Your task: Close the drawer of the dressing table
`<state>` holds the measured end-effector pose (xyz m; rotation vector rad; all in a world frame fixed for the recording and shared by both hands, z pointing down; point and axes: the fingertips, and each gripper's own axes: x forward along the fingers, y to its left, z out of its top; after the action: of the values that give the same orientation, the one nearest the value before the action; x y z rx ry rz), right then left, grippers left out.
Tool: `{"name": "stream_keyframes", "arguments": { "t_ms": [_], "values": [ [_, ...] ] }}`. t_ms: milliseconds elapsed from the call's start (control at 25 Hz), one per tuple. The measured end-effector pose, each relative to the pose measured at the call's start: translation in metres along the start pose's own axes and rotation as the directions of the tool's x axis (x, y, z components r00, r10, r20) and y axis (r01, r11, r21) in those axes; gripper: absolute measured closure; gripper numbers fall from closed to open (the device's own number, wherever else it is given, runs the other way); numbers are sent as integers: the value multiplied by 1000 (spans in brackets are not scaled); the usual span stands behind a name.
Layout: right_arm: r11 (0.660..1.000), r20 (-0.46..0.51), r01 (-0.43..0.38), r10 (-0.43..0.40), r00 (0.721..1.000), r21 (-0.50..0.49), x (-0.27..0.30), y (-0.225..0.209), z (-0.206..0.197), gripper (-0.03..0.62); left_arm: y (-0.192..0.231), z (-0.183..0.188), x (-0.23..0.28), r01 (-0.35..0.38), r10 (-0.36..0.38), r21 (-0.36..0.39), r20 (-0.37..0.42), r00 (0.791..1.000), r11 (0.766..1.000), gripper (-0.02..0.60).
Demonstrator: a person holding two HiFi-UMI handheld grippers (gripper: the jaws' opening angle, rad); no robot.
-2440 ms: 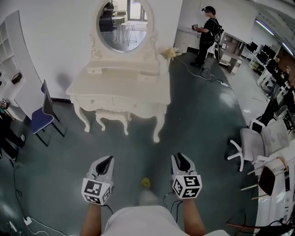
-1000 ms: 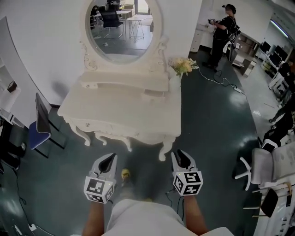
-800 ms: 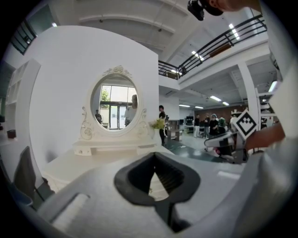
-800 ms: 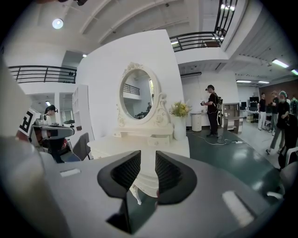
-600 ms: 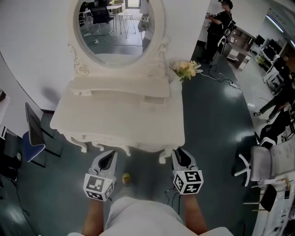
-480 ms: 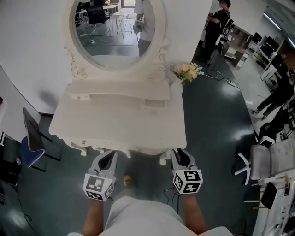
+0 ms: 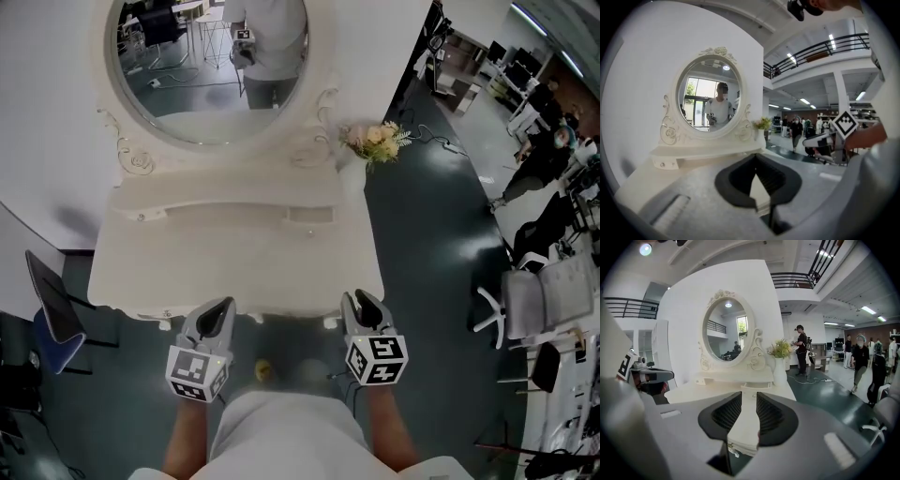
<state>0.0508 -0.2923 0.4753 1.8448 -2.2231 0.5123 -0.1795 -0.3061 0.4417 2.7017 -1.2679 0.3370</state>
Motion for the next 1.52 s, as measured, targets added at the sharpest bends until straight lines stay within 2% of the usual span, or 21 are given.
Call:
{"name": "stream_keyframes", "arguments": {
  "t_ms": [360, 720, 1200, 1520],
  "values": [
    [999, -29, 41, -40, 999, 28, 33, 1, -8, 511, 23, -16, 25, 44, -45, -17, -33, 998, 999, 583],
    [999, -60, 24, -22, 998, 33, 81, -1, -3, 511, 53, -18, 47, 15, -17, -30, -66, 998, 999, 583],
    [999, -144, -4, 10, 990, 39, 181, -33, -14, 511, 85, -43, 127, 6, -14, -50, -150, 989, 999, 583],
    [998, -213, -31, 41, 976, 48, 239, -51, -34, 511, 92, -60, 182, 25, -39, -65, -213, 976, 998, 583]
  ]
}}
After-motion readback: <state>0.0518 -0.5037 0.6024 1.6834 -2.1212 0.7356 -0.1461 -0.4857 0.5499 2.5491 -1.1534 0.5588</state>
